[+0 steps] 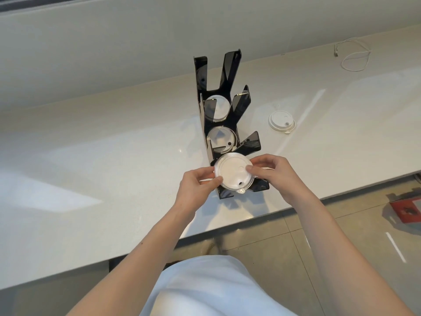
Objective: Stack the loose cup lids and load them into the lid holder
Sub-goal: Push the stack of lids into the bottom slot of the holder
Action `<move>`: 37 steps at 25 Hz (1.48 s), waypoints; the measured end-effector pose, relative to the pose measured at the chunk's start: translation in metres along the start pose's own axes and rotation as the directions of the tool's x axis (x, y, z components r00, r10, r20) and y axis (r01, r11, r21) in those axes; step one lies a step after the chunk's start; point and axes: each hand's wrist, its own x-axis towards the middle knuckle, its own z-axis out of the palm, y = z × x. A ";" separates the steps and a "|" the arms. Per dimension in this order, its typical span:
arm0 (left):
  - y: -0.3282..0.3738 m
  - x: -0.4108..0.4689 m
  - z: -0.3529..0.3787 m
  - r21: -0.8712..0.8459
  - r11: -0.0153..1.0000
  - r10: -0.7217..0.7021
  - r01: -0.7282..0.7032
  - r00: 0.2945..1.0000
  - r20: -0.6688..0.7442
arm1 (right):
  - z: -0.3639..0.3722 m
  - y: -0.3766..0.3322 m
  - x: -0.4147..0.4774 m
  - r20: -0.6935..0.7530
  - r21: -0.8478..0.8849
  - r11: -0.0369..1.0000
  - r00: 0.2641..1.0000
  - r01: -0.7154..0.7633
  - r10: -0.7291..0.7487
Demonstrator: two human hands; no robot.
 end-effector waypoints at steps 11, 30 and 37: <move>-0.021 0.042 0.013 0.139 0.984 -0.110 0.115 0.993 -0.042 | 0.007 0.027 0.036 0.058 -0.010 0.991 0.989 -0.134 0.135; -0.031 0.061 0.019 0.140 0.979 -0.135 0.148 0.986 -0.098 | 0.017 0.032 0.045 -0.025 -0.051 0.982 0.983 -0.183 0.182; -0.032 0.055 0.020 0.109 0.982 -0.147 0.155 0.986 -0.072 | 0.017 0.033 0.039 -0.021 0.043 0.979 0.979 -0.200 0.202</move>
